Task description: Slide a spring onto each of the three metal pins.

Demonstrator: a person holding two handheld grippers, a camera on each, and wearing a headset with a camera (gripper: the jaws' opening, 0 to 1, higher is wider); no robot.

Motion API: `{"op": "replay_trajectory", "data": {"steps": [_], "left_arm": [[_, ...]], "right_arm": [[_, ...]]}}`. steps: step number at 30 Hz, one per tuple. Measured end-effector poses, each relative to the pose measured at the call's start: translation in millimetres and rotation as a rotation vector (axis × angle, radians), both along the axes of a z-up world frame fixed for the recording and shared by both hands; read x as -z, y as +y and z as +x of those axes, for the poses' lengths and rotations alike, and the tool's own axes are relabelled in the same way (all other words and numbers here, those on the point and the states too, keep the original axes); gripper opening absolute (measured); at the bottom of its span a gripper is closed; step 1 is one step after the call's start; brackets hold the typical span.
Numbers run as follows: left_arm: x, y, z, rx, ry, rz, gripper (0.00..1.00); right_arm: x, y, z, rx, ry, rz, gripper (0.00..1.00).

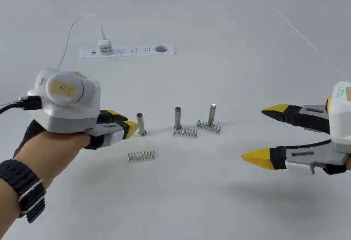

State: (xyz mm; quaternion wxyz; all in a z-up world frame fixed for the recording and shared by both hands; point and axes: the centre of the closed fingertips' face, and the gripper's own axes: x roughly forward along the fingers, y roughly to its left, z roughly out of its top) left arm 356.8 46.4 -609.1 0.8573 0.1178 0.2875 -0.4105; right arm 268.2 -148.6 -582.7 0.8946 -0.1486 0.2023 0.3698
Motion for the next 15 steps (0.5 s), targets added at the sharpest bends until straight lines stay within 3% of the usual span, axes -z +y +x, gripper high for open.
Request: {"op": "replay_trajectory", "data": {"steps": [7,15], "left_arm": [[3.7,0.2,-9.5,0.054,0.009,-0.002,0.18],[12.8,-2.8,-26.2,0.172,0.024,0.002,0.19]], "right_arm": [[-0.2,-1.1,0.3,0.003,-0.001,-0.001,0.65],[0.4,-2.0,0.5,0.005,-0.001,-0.001,0.65]]}}
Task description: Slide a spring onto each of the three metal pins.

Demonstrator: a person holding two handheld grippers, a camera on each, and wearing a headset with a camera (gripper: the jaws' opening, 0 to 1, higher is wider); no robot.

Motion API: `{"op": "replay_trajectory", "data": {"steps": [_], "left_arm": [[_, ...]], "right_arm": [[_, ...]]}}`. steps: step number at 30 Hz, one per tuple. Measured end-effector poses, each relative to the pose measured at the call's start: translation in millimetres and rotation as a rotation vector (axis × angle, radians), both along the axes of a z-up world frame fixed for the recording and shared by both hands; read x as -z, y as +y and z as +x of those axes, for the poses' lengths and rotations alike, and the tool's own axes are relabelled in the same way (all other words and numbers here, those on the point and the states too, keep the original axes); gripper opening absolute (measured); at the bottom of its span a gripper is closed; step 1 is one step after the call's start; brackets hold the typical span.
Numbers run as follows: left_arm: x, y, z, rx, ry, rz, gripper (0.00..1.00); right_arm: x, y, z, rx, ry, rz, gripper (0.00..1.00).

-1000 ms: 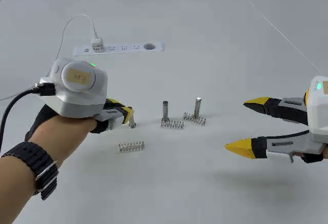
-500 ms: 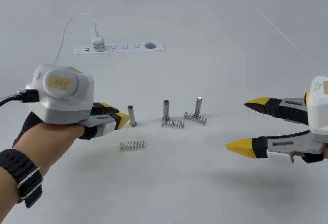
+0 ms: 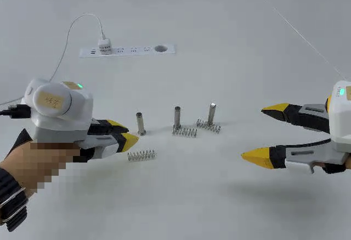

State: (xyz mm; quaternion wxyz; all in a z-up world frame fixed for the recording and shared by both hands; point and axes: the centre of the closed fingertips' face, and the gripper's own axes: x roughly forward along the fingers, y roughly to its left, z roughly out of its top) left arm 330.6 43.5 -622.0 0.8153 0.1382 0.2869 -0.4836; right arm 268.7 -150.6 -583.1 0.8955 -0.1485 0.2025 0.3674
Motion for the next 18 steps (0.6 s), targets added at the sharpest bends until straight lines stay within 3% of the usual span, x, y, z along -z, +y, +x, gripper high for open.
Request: {"op": "replay_trajectory", "data": {"steps": [11,18], "left_arm": [[14.5,0.3,-16.2,0.138,0.002,0.02,0.2],[20.7,0.5,-20.3,0.174,0.019,0.03,0.21]], "right_arm": [[1.3,-0.1,0.0,0.002,0.006,0.001,0.65],[1.7,0.0,0.0,0.004,0.008,0.0,0.65]]}}
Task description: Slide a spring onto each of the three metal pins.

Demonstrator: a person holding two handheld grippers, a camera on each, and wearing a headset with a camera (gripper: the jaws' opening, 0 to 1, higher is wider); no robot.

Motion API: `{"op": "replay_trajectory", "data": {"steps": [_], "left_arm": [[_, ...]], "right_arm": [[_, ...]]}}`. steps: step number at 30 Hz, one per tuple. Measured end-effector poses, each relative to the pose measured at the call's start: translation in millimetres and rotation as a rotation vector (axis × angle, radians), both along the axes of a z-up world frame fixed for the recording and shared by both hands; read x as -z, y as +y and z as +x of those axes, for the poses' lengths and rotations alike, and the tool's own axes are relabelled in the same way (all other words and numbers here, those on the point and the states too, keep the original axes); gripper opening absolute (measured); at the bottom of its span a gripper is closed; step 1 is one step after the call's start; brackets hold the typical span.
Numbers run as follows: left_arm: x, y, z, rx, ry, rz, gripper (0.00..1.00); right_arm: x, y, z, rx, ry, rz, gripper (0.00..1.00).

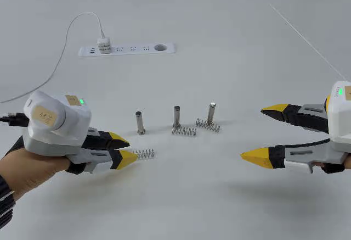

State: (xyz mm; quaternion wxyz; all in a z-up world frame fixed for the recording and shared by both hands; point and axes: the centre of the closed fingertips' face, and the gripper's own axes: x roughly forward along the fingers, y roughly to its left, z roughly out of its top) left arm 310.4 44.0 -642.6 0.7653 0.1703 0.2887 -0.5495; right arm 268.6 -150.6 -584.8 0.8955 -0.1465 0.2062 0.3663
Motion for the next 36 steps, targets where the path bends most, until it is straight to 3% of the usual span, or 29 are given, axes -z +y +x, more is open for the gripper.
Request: {"op": "replay_trajectory", "data": {"steps": [11,18,22,36], "left_arm": [[7.9,0.0,-3.2,0.034,0.007,0.006,0.21],[10.1,1.1,-5.3,0.036,-0.001,0.009,0.17],[10.1,2.4,-5.2,0.043,-0.022,0.011,0.14],[9.9,3.6,-12.1,0.06,-0.031,0.024,0.14]], "right_arm": [[0.6,0.1,0.0,0.003,0.003,0.001,0.65],[-0.1,-0.4,0.2,0.006,0.002,0.004,0.65],[0.2,0.6,0.0,0.004,0.003,0.003,0.65],[-0.3,1.1,0.3,0.004,0.005,0.003,0.65]]}}
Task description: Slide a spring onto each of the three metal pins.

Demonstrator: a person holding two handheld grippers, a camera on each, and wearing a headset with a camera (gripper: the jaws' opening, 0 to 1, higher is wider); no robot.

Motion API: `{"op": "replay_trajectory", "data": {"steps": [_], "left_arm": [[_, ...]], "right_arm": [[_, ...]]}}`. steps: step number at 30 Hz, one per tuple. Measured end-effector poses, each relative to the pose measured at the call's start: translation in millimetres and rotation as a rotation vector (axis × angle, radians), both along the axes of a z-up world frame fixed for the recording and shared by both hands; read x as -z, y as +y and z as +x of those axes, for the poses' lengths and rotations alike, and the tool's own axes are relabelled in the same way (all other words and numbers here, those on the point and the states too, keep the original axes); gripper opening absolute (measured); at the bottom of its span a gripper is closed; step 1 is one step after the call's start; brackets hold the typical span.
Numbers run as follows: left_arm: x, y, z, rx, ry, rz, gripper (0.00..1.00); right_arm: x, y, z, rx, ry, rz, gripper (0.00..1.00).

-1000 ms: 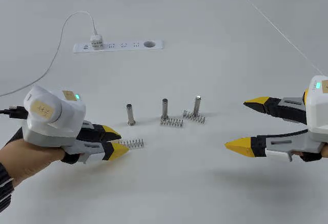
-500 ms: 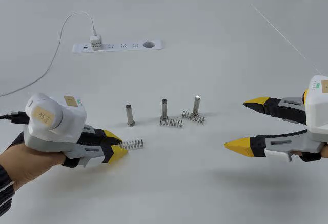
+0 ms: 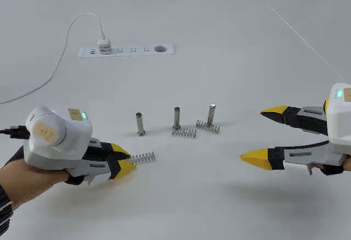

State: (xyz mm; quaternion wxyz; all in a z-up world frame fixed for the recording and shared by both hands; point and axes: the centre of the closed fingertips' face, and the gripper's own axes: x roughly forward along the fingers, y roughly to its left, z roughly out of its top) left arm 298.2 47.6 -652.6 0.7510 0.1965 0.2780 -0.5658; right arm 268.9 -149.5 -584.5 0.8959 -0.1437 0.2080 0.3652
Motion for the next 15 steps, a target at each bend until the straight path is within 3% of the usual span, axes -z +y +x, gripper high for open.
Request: {"op": "replay_trajectory", "data": {"steps": [15], "left_arm": [[-0.3,-1.7,0.1,0.01,-0.025,-0.007,0.11]], "right_arm": [[-0.4,0.1,-0.3,0.001,-0.001,0.003,0.65]]}}
